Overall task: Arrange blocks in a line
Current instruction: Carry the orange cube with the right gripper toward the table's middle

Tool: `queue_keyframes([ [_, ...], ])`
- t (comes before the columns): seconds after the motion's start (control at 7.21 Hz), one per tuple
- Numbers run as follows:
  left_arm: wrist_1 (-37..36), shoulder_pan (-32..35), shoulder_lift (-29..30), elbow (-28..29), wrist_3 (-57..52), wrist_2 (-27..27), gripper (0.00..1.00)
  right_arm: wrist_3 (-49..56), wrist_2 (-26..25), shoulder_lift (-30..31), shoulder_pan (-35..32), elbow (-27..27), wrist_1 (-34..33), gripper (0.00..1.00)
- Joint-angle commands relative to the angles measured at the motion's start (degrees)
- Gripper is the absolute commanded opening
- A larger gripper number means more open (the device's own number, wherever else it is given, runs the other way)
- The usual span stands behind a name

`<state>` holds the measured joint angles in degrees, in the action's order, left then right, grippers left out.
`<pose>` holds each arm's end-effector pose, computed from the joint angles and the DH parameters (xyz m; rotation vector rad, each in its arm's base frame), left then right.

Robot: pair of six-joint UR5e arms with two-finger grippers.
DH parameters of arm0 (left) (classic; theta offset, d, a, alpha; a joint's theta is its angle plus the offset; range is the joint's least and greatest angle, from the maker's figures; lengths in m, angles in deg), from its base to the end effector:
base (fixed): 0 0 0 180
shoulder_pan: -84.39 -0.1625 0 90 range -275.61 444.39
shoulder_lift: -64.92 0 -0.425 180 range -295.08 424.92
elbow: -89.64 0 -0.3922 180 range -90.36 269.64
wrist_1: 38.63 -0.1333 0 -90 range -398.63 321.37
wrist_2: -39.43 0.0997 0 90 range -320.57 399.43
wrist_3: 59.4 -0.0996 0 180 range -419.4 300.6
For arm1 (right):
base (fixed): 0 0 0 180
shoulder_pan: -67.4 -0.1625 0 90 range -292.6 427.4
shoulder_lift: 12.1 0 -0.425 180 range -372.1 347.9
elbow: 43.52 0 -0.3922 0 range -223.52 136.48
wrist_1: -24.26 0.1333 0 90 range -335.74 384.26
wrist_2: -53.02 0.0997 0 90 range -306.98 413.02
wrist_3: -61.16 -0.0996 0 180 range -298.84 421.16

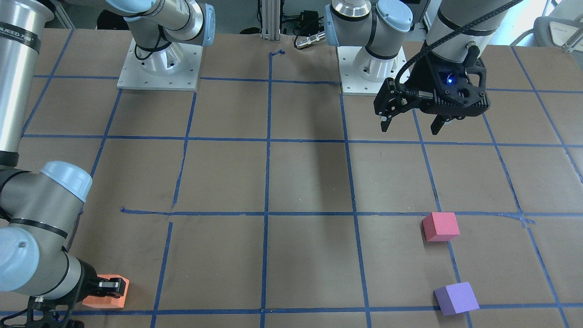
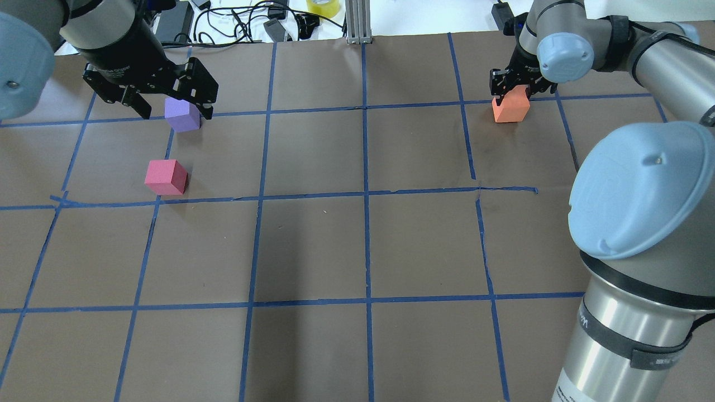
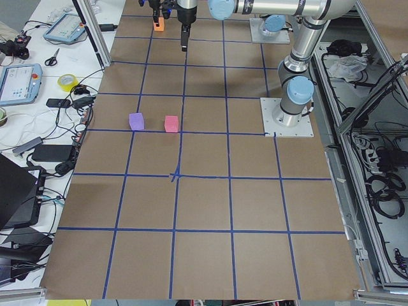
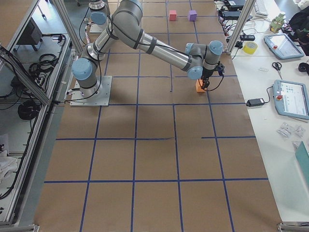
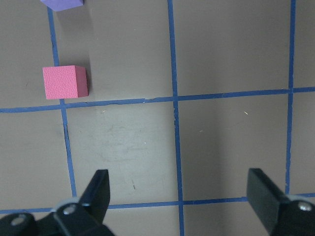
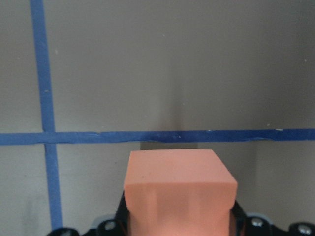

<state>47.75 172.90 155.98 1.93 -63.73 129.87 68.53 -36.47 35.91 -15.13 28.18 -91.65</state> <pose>-0.1193 -0.5110 0.5050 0.0770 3.1259 -0.1316 0.0359 -0.7581 0.2251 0.0025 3.1372 -0.0621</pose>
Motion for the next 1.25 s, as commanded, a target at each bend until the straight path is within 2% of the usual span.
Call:
queue_keyframes([
  [0.0, -0.06, 0.00, 0.00, 0.00, 0.02, 0.00, 1.00, -4.62, 2.82, -1.15, -6.11, -4.96, 0.16, 0.14],
  [0.42, -0.06, -0.18, 0.00, 0.00, -0.07, 0.00, 1.00, -19.53, 2.83, -3.18, -17.79, -9.11, 0.51, 0.08],
  [0.55, -0.06, -0.18, 0.00, 0.09, -0.07, 0.00, 1.00, -23.51, 2.91, -4.92, -21.15, -11.47, 0.51, 0.00],
  [0.83, -0.06, -0.44, 0.00, 0.09, -0.07, 0.26, 1.00, -29.42, 2.92, -8.79, -26.17, -17.01, 0.25, 0.00],
  [1.11, -0.06, -1.23, -0.09, 0.09, -1.72, 0.35, 1.00, -29.79, 2.83, -10.12, -27.94, -17.21, -0.02, 0.01],
])
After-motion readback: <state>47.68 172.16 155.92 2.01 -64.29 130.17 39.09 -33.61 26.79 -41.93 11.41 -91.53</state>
